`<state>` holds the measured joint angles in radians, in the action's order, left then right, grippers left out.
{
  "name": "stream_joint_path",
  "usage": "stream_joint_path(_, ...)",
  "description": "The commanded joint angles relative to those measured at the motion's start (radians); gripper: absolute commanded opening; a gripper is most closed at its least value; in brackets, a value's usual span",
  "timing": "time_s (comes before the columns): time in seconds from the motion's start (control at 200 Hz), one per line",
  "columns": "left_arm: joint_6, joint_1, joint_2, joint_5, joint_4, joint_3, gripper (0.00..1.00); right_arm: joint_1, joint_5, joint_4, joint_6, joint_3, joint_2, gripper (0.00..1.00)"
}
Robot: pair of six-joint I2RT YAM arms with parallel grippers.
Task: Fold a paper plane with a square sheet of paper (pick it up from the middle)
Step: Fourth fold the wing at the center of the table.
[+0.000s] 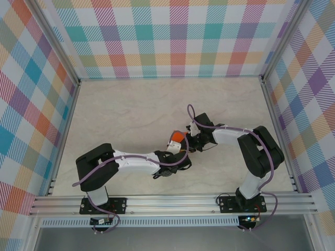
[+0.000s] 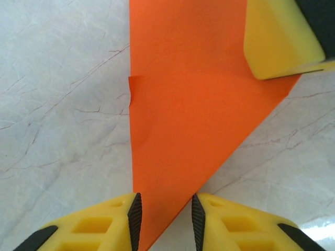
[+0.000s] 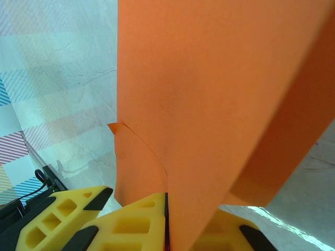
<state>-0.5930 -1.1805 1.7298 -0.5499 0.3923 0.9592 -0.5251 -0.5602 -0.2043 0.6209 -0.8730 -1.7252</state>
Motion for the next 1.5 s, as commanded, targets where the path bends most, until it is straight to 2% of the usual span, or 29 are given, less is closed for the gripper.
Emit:
stream_joint_path(0.0, 0.026, -0.010, -0.064, 0.027, -0.059, -0.040, 0.37, -0.007, 0.005, -0.026, -0.014, -0.027, -0.016, 0.09)
stream_joint_path(0.245, 0.061, -0.010, -0.121, 0.077, -0.160, -0.097, 0.45, -0.007, 0.012, -0.029, -0.013, -0.027, -0.017, 0.09)
stream_joint_path(0.495, 0.074, -0.009, -0.280, 0.121, -0.289, -0.225, 0.67, -0.007, 0.016, -0.030, -0.015, -0.031, -0.025, 0.09)
stream_joint_path(0.595, 0.066, -0.009, -0.387, 0.091, -0.310, -0.292, 0.74, -0.007, 0.017, -0.038, -0.019, -0.039, -0.028, 0.09)
stream_joint_path(0.745, 0.031, -0.008, -0.527, -0.060, -0.241, -0.345, 0.77, -0.007, 0.020, -0.043, -0.020, -0.042, -0.028, 0.09)
stream_joint_path(0.84, 0.115, -0.008, -0.597, -0.087, -0.304, -0.406, 0.80, -0.008, 0.021, -0.046, -0.020, -0.046, -0.027, 0.09)
stream_joint_path(0.85, 0.126, -0.008, -0.606, -0.085, -0.318, -0.418, 0.85, -0.007, 0.022, -0.046, -0.020, -0.046, -0.027, 0.09)
stream_joint_path(0.86, 0.142, -0.008, -0.614, -0.084, -0.331, -0.426, 0.95, -0.007, 0.022, -0.045, -0.020, -0.046, -0.027, 0.09)
stream_joint_path(0.88, 0.166, -0.008, -0.627, -0.083, -0.355, -0.444, 1.00, -0.007, 0.022, -0.044, -0.019, -0.046, -0.027, 0.09)
stream_joint_path(0.945, 0.223, -0.007, -0.655, -0.070, -0.400, -0.478, 1.00, -0.007, 0.023, -0.045, -0.021, -0.046, -0.027, 0.09)
stream_joint_path(1.045, 0.197, 0.013, -0.654, -0.078, -0.276, -0.427, 1.00, -0.007, 0.026, -0.045, -0.020, -0.043, -0.027, 0.09)
stream_joint_path(1.115, 0.196, 0.018, -0.646, -0.072, -0.270, -0.427, 1.00, -0.008, 0.029, -0.042, -0.020, -0.041, -0.027, 0.09)
stream_joint_path(1.195, 0.231, 0.039, -0.642, 0.014, -0.333, -0.461, 0.99, -0.007, 0.026, -0.044, -0.020, -0.047, -0.034, 0.09)
stream_joint_path(1.285, 0.256, 0.061, -0.631, 0.111, -0.377, -0.477, 0.94, -0.007, 0.025, -0.044, -0.020, -0.045, -0.029, 0.09)
stream_joint_path(1.495, 0.309, 0.082, -0.540, 0.220, -0.365, -0.441, 0.84, -0.007, 0.030, -0.056, -0.031, -0.053, -0.023, 0.09)
